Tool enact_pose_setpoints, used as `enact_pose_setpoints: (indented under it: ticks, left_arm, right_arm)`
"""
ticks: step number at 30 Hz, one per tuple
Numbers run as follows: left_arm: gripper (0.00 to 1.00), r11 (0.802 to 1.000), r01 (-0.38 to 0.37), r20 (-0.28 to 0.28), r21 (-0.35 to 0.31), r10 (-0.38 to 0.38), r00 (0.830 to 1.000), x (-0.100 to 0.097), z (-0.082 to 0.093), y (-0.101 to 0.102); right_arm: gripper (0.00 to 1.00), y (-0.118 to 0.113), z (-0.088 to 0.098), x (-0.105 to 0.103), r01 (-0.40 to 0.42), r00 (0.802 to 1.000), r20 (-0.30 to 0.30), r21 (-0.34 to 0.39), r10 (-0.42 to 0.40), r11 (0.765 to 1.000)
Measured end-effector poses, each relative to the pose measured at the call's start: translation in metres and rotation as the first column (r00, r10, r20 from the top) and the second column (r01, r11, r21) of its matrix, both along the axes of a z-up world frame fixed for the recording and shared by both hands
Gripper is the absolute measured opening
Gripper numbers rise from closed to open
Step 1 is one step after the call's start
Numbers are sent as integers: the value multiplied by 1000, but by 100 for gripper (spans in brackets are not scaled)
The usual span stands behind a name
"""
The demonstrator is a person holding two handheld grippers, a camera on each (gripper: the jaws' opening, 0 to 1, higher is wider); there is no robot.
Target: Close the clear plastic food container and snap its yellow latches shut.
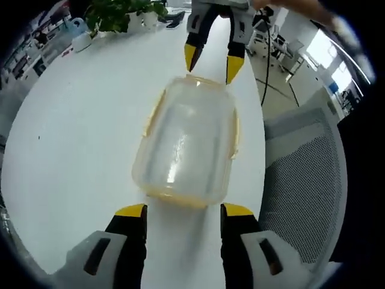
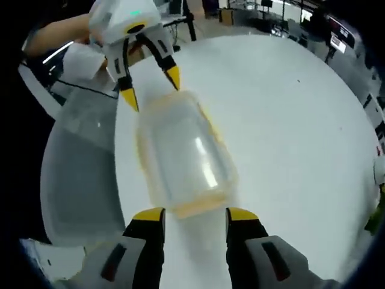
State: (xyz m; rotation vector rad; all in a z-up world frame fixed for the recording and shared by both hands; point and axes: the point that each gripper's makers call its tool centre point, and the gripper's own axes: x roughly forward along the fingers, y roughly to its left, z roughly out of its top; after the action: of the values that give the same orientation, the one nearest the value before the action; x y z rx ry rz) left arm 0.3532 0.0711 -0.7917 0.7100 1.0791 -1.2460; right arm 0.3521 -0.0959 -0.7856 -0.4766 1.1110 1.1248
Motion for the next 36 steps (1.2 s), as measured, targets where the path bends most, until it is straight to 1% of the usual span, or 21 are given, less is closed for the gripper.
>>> enact_pose_setpoints:
  ticks: [1,2,4,6,10,11,12,14,15,16,17,18,20,22,23,24,28,30,34,35,36]
  left_arm:
    - [48,999,-14,-13,-32,13,1000,-1,2,-3]
    - [48,999,-27,-18,-35,26,999,-1,2,-3]
    - [46,995,-96,-45,-39,94,995,1,3,-2]
    - [45,987,-149,-67,-57,145,987,3,3,-3]
    - [43,963,-259,-127,-76,249,960,3,4,-7]
    - [43,961,-265,-131,-77,253,958,3,3,-7]
    - [44,957,-283,-138,-69,272,952,3,2,-6]
    - [44,948,-313,-142,-57,302,943,4,0,-4]
    - [44,946,-320,-145,-57,309,940,4,0,-4]
    - [44,934,-351,-158,-60,338,928,5,0,-5]
    - [43,925,-374,-162,-65,360,919,6,0,-6]
    - [43,908,-412,-159,-76,397,904,10,0,-6]
    - [41,895,-433,-138,-104,418,898,17,2,-8]
    - [41,860,-500,-181,-100,478,859,17,2,-8]
    - [41,850,-518,-199,-97,494,846,16,2,-9]
    - [41,841,-533,-211,-88,507,835,15,1,-8]
    - [41,818,-570,-229,-73,542,808,15,-2,-2]
    - [41,793,-605,-253,-68,573,779,15,-2,1]
    - [39,723,-688,-321,-63,638,700,13,-1,1]
    - [38,694,-718,-350,-56,660,665,13,0,0]
    - [38,678,-733,-361,-51,672,646,12,0,0]
  right_arm:
    - [38,0,0,0,30,999,-17,4,-30,1000]
    - [36,0,0,0,43,999,-24,5,-43,999]
    - [34,1,2,4,73,997,-25,22,-73,997]
    - [34,1,3,6,129,991,-42,29,-127,991]
    - [33,-3,2,7,199,978,-66,23,-197,980]
    - [33,-4,2,7,224,972,-78,25,-221,974]
    - [32,-6,0,5,298,948,-120,8,-295,955]
    - [31,-3,2,8,342,932,-149,53,-331,938]
    - [31,-3,2,8,378,916,-169,55,-365,924]
    - [30,-3,3,9,407,903,-179,67,-390,911]
    - [29,-3,4,11,422,897,-176,74,-405,903]
    - [29,-5,3,12,429,894,-174,73,-412,900]
    - [29,-4,2,13,437,891,-176,77,-419,896]
    - [29,-2,1,11,451,882,-186,69,-433,890]
    - [29,-1,0,10,453,881,-187,64,-435,889]
    - [29,-1,-1,10,454,880,-188,59,-437,889]
    - [29,1,-1,11,469,872,-188,59,-452,881]
    - [29,1,-1,11,479,866,-191,51,-462,876]
    - [29,1,-1,14,511,847,-198,45,-494,858]
    - [29,1,-1,14,521,840,-202,45,-503,852]
    - [30,1,-1,15,538,829,-207,44,-519,842]
